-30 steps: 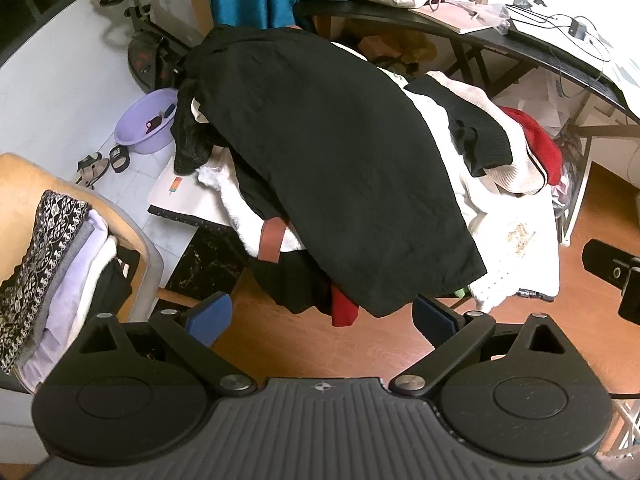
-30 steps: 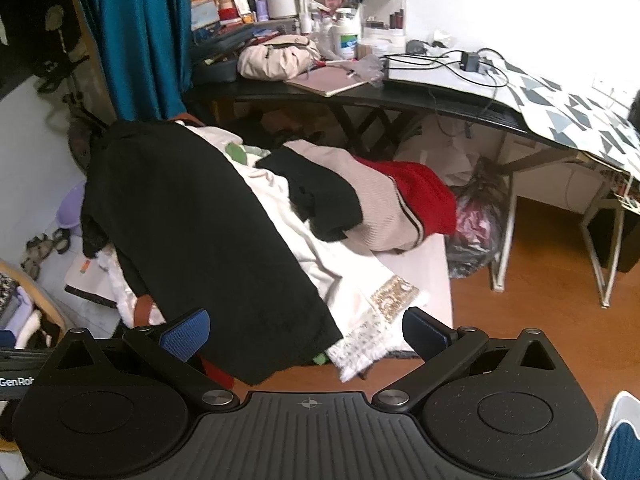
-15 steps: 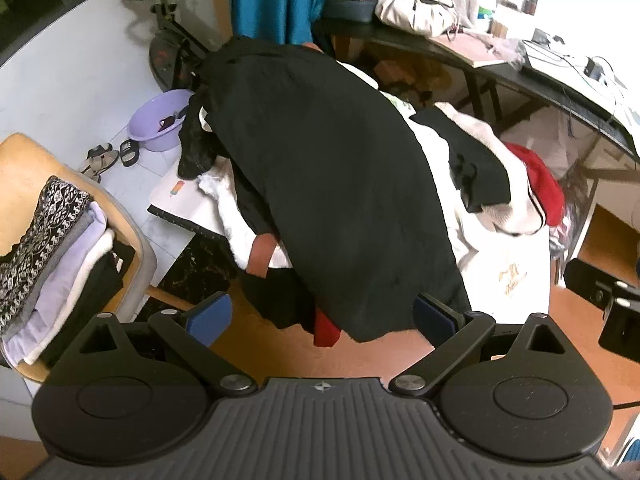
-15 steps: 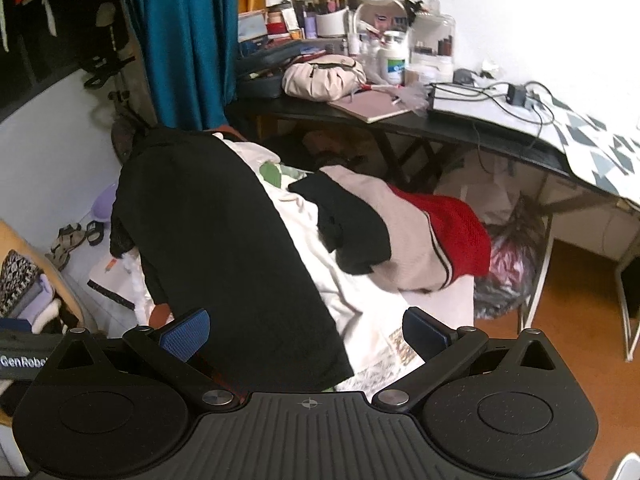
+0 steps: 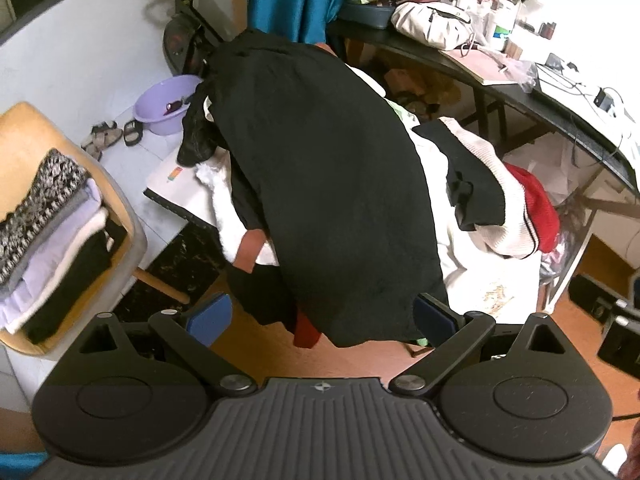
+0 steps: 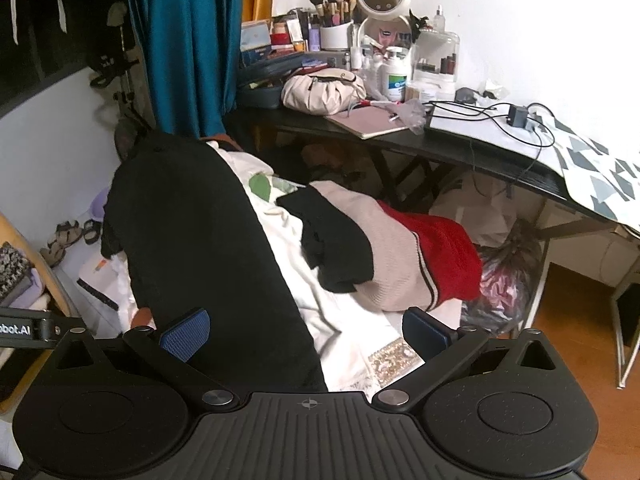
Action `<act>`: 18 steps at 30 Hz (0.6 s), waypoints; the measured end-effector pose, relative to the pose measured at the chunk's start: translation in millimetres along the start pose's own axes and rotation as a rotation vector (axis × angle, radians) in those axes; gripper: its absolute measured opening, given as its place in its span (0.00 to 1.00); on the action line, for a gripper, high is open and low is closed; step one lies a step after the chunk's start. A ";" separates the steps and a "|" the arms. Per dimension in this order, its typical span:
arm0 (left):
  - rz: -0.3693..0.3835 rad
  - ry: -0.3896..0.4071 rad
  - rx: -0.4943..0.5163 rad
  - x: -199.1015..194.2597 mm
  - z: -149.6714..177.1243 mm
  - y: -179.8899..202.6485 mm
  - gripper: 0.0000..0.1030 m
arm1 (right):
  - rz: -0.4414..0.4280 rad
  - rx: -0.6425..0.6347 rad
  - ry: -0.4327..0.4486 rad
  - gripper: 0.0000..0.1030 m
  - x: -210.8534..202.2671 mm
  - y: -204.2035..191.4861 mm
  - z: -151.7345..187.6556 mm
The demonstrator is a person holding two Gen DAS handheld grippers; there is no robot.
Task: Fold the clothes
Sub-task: 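Lower both grippers onto the black garment on top of the pile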
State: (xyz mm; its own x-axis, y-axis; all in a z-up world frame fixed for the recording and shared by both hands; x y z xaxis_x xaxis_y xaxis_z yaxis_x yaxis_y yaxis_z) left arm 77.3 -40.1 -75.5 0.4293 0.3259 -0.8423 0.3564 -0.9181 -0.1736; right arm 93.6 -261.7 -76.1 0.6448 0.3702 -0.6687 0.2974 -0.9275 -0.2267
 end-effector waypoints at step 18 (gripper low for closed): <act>0.033 0.106 0.132 43.8 -51.4 -7.0 0.96 | 0.002 0.045 0.090 0.99 30.9 -7.6 -32.1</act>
State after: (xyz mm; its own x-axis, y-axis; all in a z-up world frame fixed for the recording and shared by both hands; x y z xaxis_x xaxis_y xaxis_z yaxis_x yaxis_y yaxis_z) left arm 136.2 -7.8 -85.0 0.5268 0.3109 -0.7911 0.2315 -0.9480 -0.2184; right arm 133.9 -241.5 -72.3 0.7068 0.3699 -0.6030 0.2658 -0.9288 -0.2582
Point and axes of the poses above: each gripper's, at about its wrist camera, not at the fingertips, and x roughly the way its jaws point, y to its right, z to its underside, the point moved 9 cm from there along x, roughly the way its jaws point, and after that the axes turned 12 degrees about -z, right-handed, at the moved point
